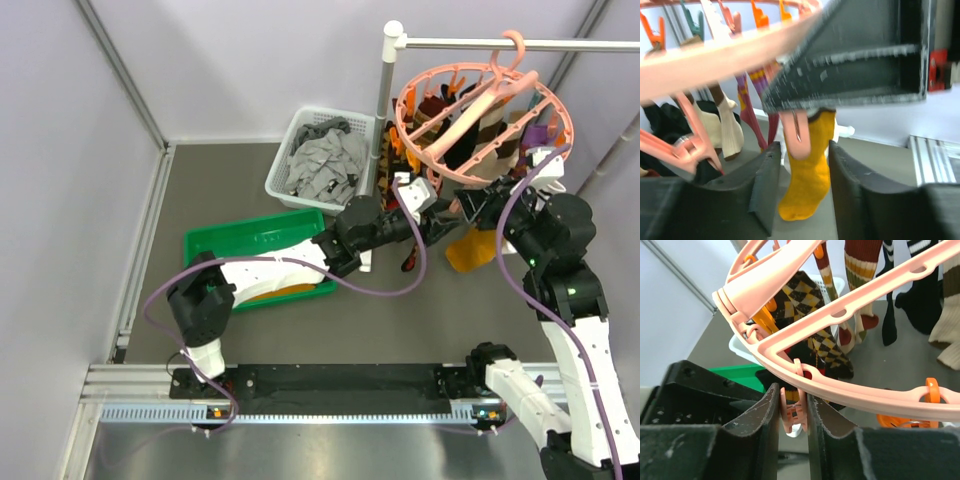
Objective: Clip the socks to the hanger
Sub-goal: Open the clamp at the hanger, then pick up the sock from the bin.
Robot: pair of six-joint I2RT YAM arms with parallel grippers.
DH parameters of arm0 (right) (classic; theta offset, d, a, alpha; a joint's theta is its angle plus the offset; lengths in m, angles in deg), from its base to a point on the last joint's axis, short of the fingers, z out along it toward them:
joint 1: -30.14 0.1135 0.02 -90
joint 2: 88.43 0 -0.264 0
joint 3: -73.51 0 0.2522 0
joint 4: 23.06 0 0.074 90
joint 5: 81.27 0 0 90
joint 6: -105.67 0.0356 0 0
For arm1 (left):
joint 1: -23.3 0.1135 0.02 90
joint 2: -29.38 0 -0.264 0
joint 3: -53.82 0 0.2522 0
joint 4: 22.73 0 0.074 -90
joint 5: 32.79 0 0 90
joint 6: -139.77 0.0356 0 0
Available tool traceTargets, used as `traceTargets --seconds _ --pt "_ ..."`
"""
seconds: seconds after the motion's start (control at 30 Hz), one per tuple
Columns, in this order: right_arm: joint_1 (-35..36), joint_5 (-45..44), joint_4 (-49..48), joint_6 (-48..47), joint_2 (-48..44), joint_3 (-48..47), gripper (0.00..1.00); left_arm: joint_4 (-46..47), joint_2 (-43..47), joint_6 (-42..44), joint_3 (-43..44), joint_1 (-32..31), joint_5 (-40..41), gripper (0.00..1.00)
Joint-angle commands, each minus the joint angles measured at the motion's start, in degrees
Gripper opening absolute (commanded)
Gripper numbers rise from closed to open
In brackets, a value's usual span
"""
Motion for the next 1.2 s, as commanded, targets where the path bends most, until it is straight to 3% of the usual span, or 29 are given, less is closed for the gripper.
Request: traceTargets --seconds 0.0,0.2,0.37,0.6,0.9,1.17 --pt "0.23 -0.21 -3.78 0.68 -1.17 -0.35 0.01 0.84 4.87 -0.07 -2.49 -0.70 1.36 0.56" --pt "0.23 -0.21 -4.14 1.12 -1.43 0.45 0.01 -5.47 11.72 0.28 -7.41 -0.53 6.63 0.76" --pt "0.23 0.05 -4.57 1.30 -1.43 0.80 0.01 -20.49 19.89 1.60 -11.36 -0.44 16.38 0.87" --pt "0.23 0.14 -4.66 1.21 -1.52 0.89 0.00 -44.66 28.77 2.31 -14.79 2.27 27.11 0.93" --pt "0.32 -0.48 -4.40 0.68 -1.96 1.76 0.00 -62.60 29.05 -10.25 -17.69 10.28 32.30 0.85" --pt "0.32 -0.56 -4.31 0.42 -2.05 1.85 0.00 -64.46 22.38 -13.07 -20.86 15.29 28.71 0.77"
